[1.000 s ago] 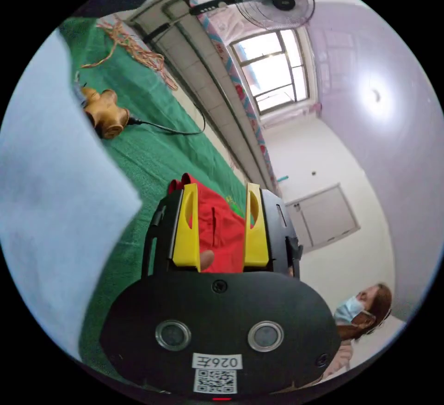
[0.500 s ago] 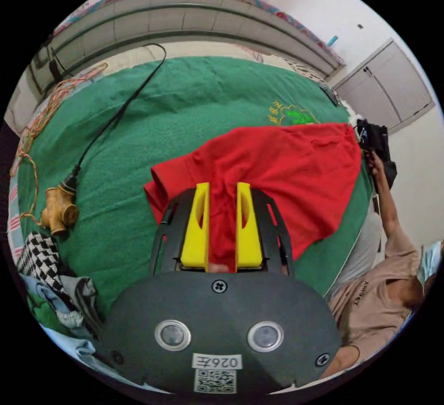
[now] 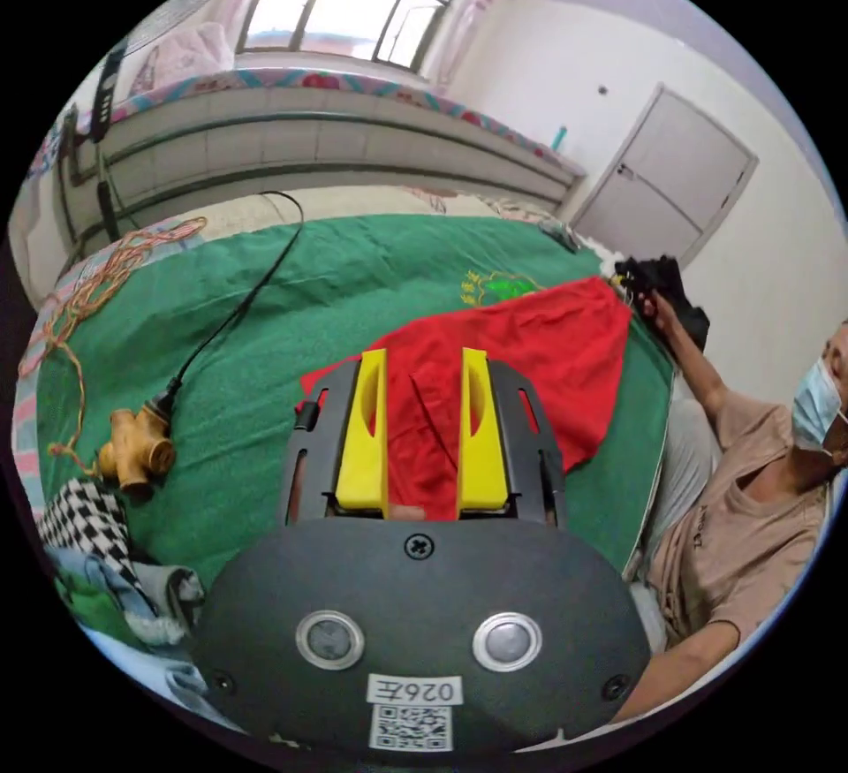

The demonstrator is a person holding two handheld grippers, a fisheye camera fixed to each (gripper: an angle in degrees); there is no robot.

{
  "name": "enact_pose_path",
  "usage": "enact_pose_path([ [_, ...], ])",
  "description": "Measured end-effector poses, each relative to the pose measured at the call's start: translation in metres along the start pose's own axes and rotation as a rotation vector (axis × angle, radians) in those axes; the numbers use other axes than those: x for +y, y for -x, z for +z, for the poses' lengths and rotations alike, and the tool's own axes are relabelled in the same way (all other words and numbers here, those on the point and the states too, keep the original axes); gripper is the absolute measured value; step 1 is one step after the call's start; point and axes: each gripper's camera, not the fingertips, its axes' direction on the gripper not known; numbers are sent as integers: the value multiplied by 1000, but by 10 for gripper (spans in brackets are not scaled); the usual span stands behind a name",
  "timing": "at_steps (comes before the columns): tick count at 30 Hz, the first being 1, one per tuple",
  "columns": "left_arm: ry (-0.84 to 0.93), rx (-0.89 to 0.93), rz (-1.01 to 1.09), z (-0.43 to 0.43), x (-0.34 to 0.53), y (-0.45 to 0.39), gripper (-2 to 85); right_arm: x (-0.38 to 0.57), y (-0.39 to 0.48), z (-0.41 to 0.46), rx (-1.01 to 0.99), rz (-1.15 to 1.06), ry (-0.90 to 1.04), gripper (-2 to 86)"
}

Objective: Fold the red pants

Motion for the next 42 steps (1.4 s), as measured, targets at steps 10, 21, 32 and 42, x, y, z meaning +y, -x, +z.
enact_pose_path([
  [10,310,-35,163,77,-65,-27,150,-38,37,37,-139,-356,216,151],
  [21,115,-54,193,34,-63,-60,40,-55,53,-13,-85,-358,31,-11],
  [32,173,-158,-105,31,-44,-34,34,-52,7,8,61,22,48,93],
  [42,74,-190,-142,33,-25,-70,131,4,-20,2,133,213,-27,107],
])
